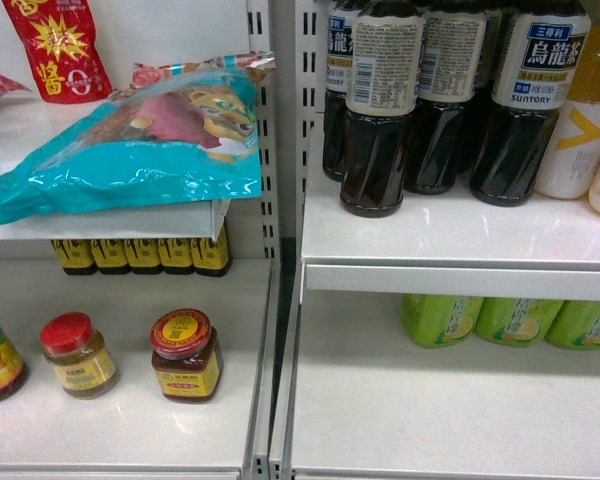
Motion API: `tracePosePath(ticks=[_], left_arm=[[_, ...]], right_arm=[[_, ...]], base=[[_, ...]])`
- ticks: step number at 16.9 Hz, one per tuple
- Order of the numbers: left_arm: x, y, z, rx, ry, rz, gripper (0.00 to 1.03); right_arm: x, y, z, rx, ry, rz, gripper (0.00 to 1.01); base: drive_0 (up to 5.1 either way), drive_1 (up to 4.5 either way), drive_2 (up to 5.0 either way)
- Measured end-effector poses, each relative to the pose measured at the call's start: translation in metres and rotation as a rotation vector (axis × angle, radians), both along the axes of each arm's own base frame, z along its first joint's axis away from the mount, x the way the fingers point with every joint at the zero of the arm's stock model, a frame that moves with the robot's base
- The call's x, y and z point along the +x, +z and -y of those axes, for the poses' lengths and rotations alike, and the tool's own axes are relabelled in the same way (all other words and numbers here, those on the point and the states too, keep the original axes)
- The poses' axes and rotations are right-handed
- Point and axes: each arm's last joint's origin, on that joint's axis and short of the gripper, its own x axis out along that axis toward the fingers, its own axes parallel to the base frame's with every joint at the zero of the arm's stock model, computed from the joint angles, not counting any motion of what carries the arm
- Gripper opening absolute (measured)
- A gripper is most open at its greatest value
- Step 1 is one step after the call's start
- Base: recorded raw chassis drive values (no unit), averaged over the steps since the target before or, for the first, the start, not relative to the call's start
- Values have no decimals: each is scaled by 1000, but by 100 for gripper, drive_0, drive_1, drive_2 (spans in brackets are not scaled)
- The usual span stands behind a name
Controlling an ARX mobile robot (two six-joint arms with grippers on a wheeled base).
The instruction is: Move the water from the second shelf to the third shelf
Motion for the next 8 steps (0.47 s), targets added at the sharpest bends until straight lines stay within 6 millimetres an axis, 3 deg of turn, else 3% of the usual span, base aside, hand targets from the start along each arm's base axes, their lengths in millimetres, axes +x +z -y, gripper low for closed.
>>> tracePosePath(ticks=[8], left_arm=[[0,0,0,0,0,0,98]], right_arm=[[0,0,0,0,0,0,98]], base=[[0,0,0]])
